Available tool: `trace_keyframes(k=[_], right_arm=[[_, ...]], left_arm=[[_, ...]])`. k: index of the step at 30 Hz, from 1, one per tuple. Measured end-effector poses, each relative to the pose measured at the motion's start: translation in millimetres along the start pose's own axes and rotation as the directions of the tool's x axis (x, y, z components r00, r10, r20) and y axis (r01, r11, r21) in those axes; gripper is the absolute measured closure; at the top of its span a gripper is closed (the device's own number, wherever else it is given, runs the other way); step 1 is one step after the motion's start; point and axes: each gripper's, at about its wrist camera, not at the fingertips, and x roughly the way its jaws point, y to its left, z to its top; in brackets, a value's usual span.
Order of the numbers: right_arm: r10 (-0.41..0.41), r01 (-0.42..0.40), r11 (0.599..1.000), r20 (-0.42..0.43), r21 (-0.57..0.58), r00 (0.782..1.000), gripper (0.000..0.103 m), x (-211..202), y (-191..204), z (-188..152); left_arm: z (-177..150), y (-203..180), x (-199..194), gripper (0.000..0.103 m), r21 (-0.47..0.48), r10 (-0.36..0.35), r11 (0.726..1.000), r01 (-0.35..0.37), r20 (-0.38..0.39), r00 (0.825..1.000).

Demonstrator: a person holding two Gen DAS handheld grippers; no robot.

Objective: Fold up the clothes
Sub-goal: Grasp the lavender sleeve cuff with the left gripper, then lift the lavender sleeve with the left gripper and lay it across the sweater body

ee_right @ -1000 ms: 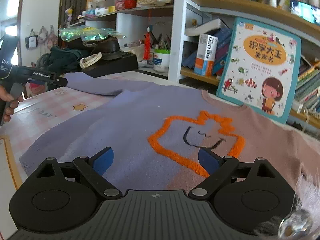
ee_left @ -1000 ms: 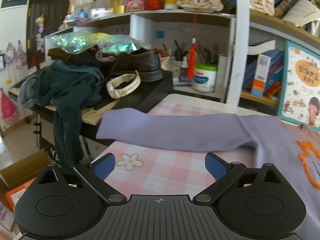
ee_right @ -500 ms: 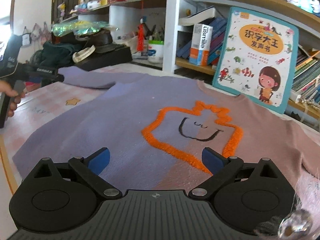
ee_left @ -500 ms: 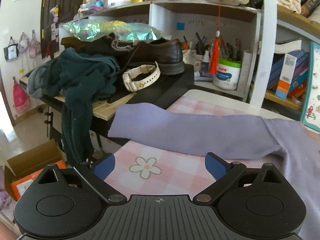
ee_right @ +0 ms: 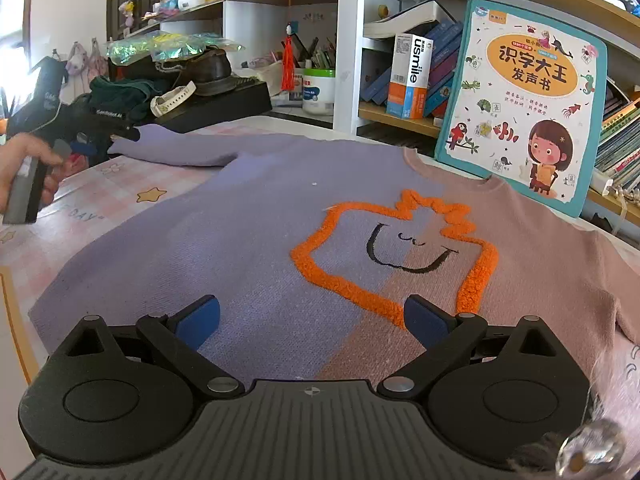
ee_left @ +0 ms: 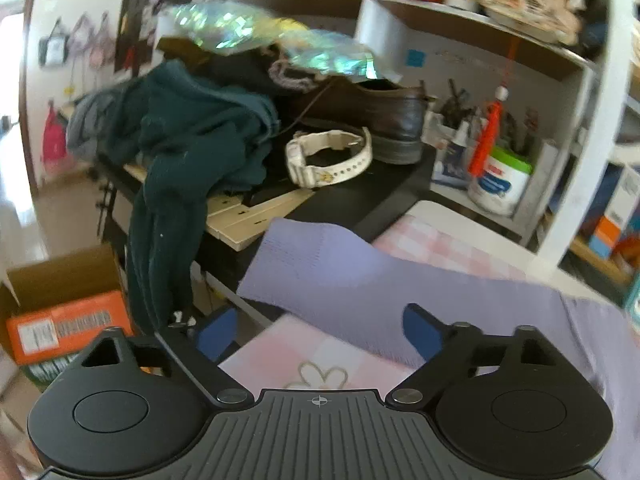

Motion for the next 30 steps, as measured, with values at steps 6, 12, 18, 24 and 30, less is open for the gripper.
trace_keyframes(k=[6, 12, 18, 24, 30], right_arm=[[0.003, -0.003, 1.000, -0.002, -0.002, 1.000, 0.004, 0, 0, 0], [0.001, -0.001, 1.000, 0.001, -0.002, 1.000, 0.004, -1, 0, 0], [-0.011, 0.011, 1.000, 0.003, -0.013, 1.000, 0.004, -2, 2, 0], [-0.029, 0.029, 1.000, 0.019, -0.012, 0.999, 0.004, -5, 1, 1], [-0.142, 0.143, 0.990, 0.034, -0.016, 0.989, 0.004, -24, -15, -10]], left_arm=[[12, 17, 21, 0.032, -0.092, 0.052, 0.994, -0.053, -0.016, 0.999], [14, 31, 35, 0.065, -0.166, 0.013, 0.986, -0.019, -0.037, 0.999], [14, 32, 17, 0.091, -0.215, -0.063, 0.974, 0.069, 0.037, 0.997], [25, 13, -5, 0.095, -0.168, -0.140, 0.973, 0.157, 0.107, 0.984], [40, -37, -39, 0.095, -0.004, -0.264, 0.963, 0.269, 0.179, 0.948]])
